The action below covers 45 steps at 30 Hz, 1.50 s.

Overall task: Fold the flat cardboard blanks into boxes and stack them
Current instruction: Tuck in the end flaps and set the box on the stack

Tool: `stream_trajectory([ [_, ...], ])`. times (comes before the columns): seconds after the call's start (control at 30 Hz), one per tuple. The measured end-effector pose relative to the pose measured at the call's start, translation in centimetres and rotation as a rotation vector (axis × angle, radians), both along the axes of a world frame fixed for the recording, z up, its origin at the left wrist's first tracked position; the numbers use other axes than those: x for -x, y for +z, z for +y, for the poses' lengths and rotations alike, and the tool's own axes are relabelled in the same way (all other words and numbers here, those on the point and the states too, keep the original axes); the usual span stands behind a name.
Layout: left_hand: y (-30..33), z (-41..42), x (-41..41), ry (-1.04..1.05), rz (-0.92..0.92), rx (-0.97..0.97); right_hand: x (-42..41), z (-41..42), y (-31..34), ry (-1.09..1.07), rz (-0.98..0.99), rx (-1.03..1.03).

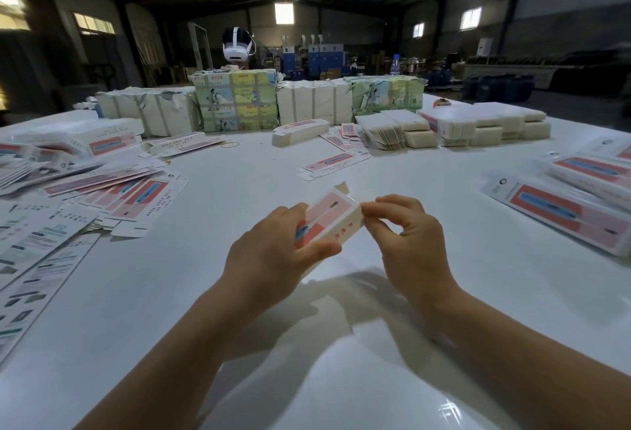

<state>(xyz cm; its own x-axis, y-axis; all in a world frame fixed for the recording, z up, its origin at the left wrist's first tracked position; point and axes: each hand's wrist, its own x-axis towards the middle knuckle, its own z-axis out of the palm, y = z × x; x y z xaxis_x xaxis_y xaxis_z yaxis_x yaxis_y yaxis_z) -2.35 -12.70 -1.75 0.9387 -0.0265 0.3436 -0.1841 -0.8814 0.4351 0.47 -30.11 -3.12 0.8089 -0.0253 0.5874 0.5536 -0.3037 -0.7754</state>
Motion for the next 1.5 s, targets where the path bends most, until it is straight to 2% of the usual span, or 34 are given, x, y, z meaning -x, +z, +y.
stream_trajectory([
  [0.1, -0.1, 0.0, 0.0, -0.044, -0.019, 0.013, -0.1, -0.4, 0.5, 0.046, 0.003, -0.031],
  [0.2, -0.2, -0.4, 0.3, -0.084, -0.027, -0.019, -0.5, -0.8, 1.0, 0.074, 0.03, 0.033],
  [0.3, -0.2, -0.6, 0.5, -0.075, -0.069, -0.139, -0.8, -0.9, 1.2, 0.181, 0.121, 0.156],
  [0.37, -0.3, -0.6, 0.6, -0.048, -0.09, -0.214, -0.7, -0.7, 1.1, 0.2, 0.11, 0.212],
  [0.53, -0.2, -1.2, 0.6, 0.016, -0.126, -0.267, 0.5, 0.0, 0.8, 0.115, 0.025, 0.14],
  [0.67, -0.6, -2.2, 0.5, 0.087, -0.155, -0.363, 0.9, 0.5, 0.9, 0.161, 0.129, 0.065],
  [0.8, -0.9, -2.4, 0.6, 0.134, -0.177, -0.495, 1.1, 0.7, 0.3, 0.176, 0.213, 0.077],
  [0.93, -0.7, -2.0, 0.7, 0.154, -0.161, -0.482, 1.2, 1.0, 0.1, 0.203, 0.24, 0.106],
  [1.07, -0.3, -2.1, 0.6, 0.164, -0.193, -0.409, 1.0, 0.7, 0.8, 0.139, 0.155, 0.104],
  [1.13, -0.2, -2.1, 0.7, 0.171, -0.21, -0.397, 0.6, 0.4, 1.3, 0.137, 0.257, 0.001],
  [1.23, -0.3, -2.3, 0.8, 0.173, -0.229, -0.457, -0.1, 0.2, 1.6, 0.399, 0.581, -0.478],
  [1.27, -0.3, -2.4, 0.9, 0.171, -0.225, -0.471, -0.2, 0.1, 1.6, 0.442, 0.607, -0.57],
  [1.33, -0.5, -2.5, 0.8, 0.163, -0.213, -0.47, -0.3, 0.1, 1.4, 0.389, 0.511, -0.509],
  [1.5, -0.6, -2.9, 0.8, 0.165, -0.219, -0.509, 0.7, 0.5, 0.5, 0.166, 0.137, -0.07],
])
